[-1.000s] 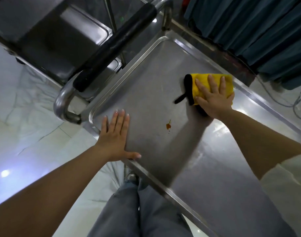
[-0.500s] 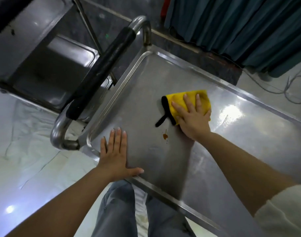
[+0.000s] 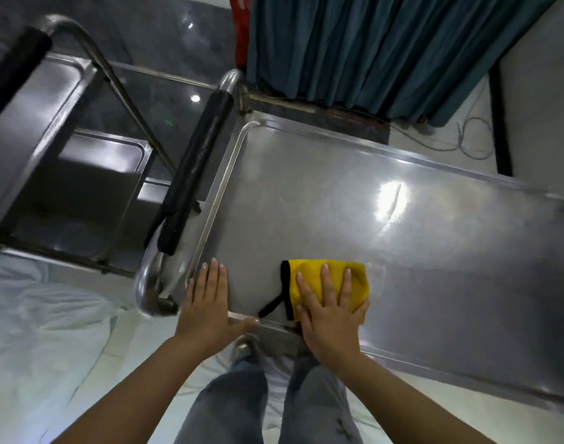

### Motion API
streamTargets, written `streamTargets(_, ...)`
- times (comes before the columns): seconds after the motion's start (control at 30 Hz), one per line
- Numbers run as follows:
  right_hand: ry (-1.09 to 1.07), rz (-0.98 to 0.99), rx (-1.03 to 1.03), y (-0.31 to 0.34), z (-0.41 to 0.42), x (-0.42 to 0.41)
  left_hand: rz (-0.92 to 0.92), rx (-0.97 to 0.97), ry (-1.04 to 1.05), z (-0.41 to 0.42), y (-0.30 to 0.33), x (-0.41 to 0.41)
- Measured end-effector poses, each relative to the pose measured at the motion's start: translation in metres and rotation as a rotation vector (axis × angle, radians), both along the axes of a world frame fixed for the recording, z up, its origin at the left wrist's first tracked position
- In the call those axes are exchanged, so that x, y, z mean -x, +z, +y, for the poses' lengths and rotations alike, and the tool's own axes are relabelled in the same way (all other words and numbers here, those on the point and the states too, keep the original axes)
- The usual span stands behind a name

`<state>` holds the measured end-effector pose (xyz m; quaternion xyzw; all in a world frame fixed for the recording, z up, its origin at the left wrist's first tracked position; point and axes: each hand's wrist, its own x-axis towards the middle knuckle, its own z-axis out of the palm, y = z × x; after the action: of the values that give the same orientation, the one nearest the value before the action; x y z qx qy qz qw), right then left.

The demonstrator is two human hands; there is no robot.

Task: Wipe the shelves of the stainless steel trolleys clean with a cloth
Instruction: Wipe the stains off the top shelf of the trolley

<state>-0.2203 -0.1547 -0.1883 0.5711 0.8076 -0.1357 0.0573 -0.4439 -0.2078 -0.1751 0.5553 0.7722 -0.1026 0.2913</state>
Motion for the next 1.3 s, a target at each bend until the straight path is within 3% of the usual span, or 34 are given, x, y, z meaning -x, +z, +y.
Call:
streamTargets(0.3, -0.108, -0.041, 0.087, 0.001, 0.051, 0.059, 0.011, -0.056, -0.075, 0.012, 0.001, 0.006)
streamTargets(0.5, 0.305, -0.067, -0.037, 0.004, 0.007, 0.012, 0.003, 0.032, -0.24, 0.063, 0.016, 0.021)
streamTargets(0.7, 0.56, -0.101, 0.018, 0.01, 0.076, 0.004, 0.072, 0.089, -0.34, 0.064, 0.015, 0.02)
streamTargets(1.0, 0.359, -0.077, 0.146, 0.007, 0.202, 0.075, 0.029, 0.079, -0.291, 0.064, -0.002, 0.023)
streamTargets(1.3, 0.32, -0.019, 0.153, 0.001, 0.292, 0.13, 0.007, 0.113, -0.246, 0.067, -0.003, 0.019)
